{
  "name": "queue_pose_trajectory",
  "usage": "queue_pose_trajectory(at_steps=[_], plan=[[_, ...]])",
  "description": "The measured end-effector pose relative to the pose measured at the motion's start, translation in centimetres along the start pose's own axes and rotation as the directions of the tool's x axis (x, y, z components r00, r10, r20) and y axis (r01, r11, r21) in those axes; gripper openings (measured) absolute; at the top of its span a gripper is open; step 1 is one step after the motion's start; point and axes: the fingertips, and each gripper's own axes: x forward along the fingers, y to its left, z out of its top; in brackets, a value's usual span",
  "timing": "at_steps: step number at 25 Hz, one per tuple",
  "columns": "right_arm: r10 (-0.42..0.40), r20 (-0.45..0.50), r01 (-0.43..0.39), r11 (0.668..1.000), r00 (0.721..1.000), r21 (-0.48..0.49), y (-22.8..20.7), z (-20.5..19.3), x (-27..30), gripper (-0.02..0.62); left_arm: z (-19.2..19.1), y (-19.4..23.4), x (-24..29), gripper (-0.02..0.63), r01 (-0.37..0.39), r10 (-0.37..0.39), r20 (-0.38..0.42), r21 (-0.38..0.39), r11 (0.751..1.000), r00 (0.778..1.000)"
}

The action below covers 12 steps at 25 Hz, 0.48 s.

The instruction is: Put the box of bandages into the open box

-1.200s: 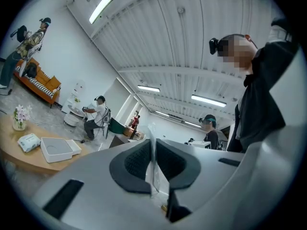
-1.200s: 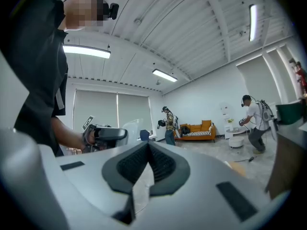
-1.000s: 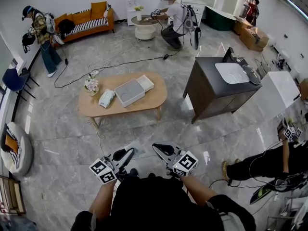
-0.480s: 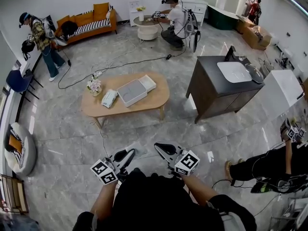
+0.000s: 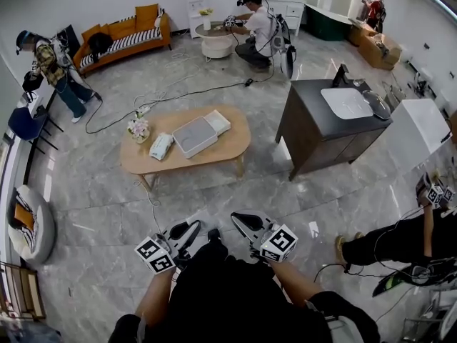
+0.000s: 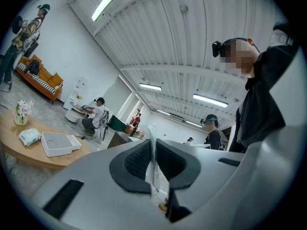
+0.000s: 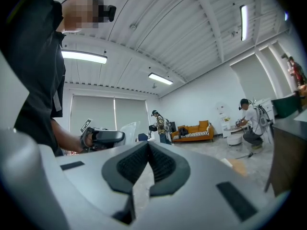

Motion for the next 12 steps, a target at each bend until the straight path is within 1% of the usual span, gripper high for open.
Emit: queue_pose_trajectory(at_steps=[4,12], plan=[[-0.018,-0.001,0.018,1.000,1.000,0.011,-1.0,-0.2,0.0,0.011,-0.1,1.0,0.3,0.038,-0.002,0.002,0.002,-0.018,1.000,1.000],[-0.028,-0.012,0.028,1.000,1.000,-0.001,-3.6,0.5,1.9,0.011,1.7,3.7,2.0,0.038,0.006,-0.005,0.030,-0.022,1.000,1.000]])
